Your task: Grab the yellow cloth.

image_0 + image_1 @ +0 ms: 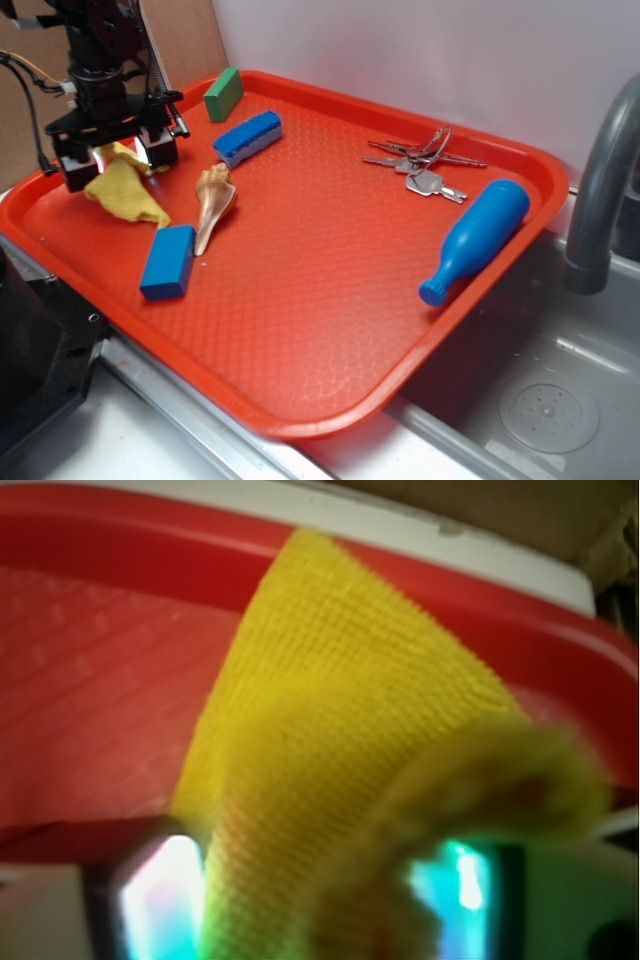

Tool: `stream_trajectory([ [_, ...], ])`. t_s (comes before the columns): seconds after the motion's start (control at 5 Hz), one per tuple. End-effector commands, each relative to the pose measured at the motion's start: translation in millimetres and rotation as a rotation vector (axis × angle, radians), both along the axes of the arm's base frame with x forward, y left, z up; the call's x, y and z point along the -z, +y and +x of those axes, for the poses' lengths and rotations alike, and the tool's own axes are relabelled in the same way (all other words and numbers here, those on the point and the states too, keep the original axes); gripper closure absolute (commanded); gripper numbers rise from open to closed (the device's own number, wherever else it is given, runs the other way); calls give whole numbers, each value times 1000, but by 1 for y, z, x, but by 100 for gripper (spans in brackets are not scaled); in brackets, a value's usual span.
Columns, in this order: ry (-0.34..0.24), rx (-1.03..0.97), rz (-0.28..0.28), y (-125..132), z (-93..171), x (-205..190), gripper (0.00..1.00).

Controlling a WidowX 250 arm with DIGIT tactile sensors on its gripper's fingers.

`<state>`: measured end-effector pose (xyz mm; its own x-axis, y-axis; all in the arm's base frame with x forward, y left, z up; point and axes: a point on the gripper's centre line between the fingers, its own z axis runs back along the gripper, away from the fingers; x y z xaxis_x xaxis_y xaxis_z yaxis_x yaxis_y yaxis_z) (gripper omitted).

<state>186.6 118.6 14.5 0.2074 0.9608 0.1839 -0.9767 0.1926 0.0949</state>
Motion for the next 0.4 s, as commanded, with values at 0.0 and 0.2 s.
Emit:
stream_trajectory([
  [0.0,-69,423,-88,-31,-28,-57,100],
  [0.2,-76,674,-54,-79,-15,-106,100],
])
